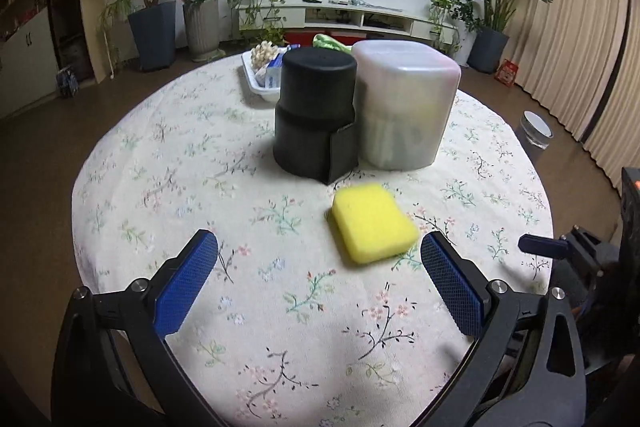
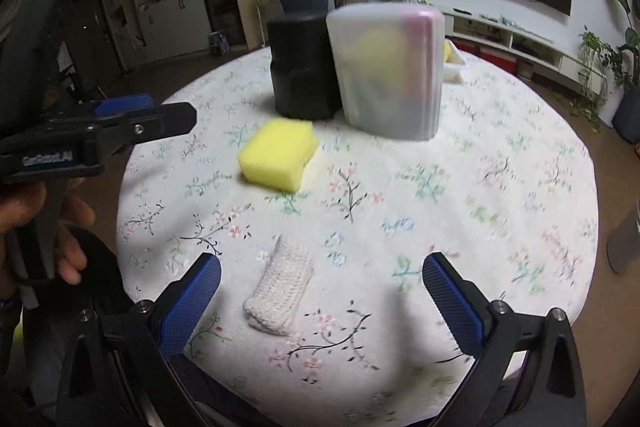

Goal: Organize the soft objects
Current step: 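Grasp the yellow sponge with the left tool while the right tool grasps the white knitted cloth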

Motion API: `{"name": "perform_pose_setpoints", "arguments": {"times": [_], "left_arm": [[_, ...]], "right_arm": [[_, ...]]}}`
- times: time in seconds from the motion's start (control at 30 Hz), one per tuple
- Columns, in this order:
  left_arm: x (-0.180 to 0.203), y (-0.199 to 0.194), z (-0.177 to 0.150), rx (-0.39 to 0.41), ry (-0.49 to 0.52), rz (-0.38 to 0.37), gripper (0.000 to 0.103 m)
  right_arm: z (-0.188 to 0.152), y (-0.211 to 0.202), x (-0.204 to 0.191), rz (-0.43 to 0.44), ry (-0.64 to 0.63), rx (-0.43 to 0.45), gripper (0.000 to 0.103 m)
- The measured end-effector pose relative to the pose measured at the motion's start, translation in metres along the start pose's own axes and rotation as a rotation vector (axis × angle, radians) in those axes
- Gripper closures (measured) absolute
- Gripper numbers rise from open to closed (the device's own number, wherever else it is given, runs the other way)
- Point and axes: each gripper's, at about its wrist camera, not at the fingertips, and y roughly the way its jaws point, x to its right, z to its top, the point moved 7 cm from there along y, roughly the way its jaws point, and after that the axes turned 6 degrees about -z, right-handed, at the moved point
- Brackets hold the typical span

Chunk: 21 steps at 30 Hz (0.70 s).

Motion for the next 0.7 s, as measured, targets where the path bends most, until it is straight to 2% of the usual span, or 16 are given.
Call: {"name": "perform_pose_setpoints", "arguments": {"times": [0.1, 0.17, 0.2, 0.33, 0.47, 0.7], "left_arm": [[-0.002, 0.006, -0.004, -0.012, -0.020, 0.001, 0.000], [0.000, 0.011, -0.004, -0.024, -0.021, -0.002, 0.000], [0.002, 0.013, -0.003, -0.026, -0.019, -0.001, 0.000], [0.010, 0.030, -0.002, -0.059, -0.004, 0.001, 0.000], [0.020, 0.044, -0.004, -0.092, 0.005, 0.000, 0.000], [0.026, 0.059, -0.008, -0.134, 0.001, 0.028, 0.000]], "right_arm": [[-0.005, 0.010, -0.003, -0.023, -0.007, -0.025, 0.008], [-0.010, 0.016, -0.005, -0.036, -0.011, -0.043, 0.020], [-0.011, 0.018, -0.005, -0.047, -0.013, -0.050, 0.023], [-0.013, 0.019, -0.006, -0.066, -0.015, -0.052, 0.026], [-0.015, 0.017, -0.006, -0.059, -0.019, -0.047, 0.034], [-0.015, 0.013, -0.005, -0.045, -0.012, -0.039, 0.038]]}}
